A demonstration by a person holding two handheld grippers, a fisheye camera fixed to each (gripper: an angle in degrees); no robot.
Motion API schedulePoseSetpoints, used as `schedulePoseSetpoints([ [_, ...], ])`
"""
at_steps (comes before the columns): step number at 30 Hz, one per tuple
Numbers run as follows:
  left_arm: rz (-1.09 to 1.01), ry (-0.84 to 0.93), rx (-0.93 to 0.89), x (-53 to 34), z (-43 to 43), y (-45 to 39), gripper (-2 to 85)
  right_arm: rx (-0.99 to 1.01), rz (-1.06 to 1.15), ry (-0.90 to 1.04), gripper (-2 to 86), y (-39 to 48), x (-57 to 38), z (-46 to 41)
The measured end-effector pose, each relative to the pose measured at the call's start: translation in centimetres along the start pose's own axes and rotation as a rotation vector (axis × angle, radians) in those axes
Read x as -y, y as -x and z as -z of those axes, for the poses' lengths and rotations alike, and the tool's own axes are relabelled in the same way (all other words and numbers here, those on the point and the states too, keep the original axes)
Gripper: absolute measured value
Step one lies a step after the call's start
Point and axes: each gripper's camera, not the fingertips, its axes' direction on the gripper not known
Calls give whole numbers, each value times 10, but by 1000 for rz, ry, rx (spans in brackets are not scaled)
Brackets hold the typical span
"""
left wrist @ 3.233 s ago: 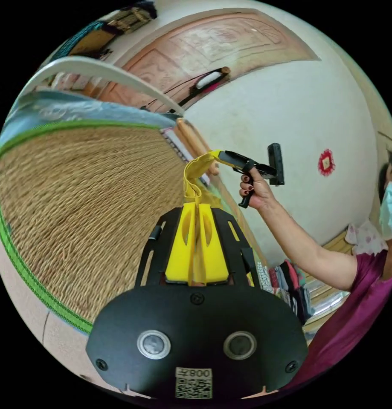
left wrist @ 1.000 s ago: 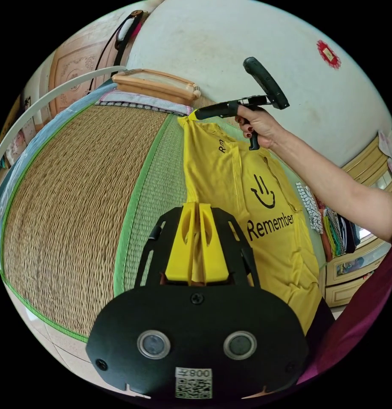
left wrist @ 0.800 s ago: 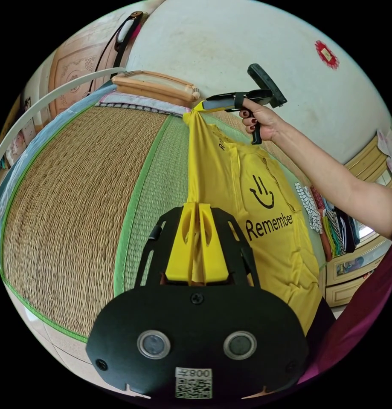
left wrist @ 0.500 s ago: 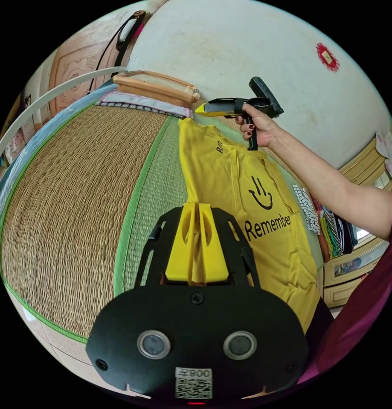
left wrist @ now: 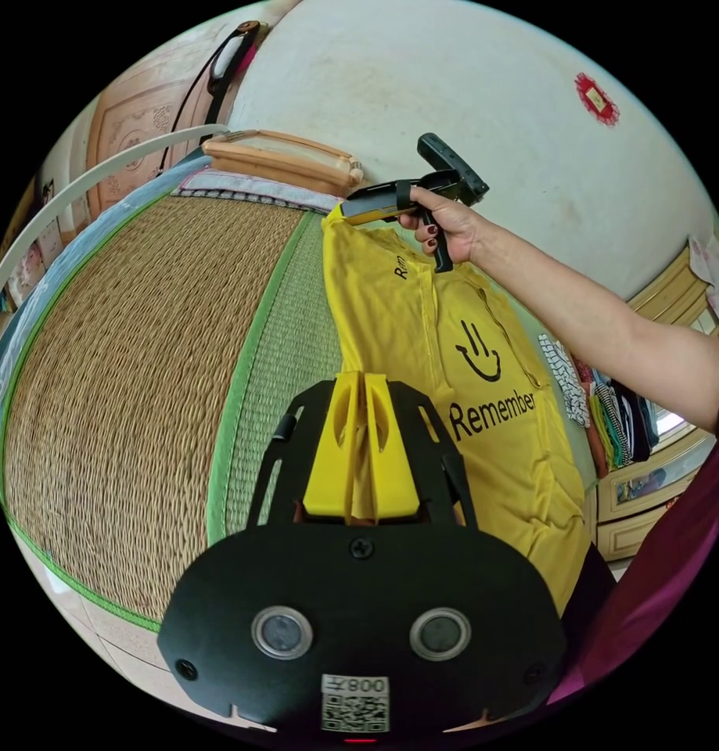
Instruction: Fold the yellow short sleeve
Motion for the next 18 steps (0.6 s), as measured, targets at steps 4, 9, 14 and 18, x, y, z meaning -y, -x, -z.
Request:
schedulePoseSetpoints([
  [4, 2, -2, -8, -2, 1, 4, 11, 21, -25, 29, 7, -14, 2, -14],
  [9, 13, -10, -16, -5, 3, 8, 11, 85, -32, -10, -2, -33, -4, -16],
  [14, 18, -11, -14, -6, 4, 8, 10, 78, -73, -92, -3, -51, -11, -7],
  [18, 21, -5, -11, -5, 2, 5, 11, 67, -98, -85, -3, -64, -16, -19],
])
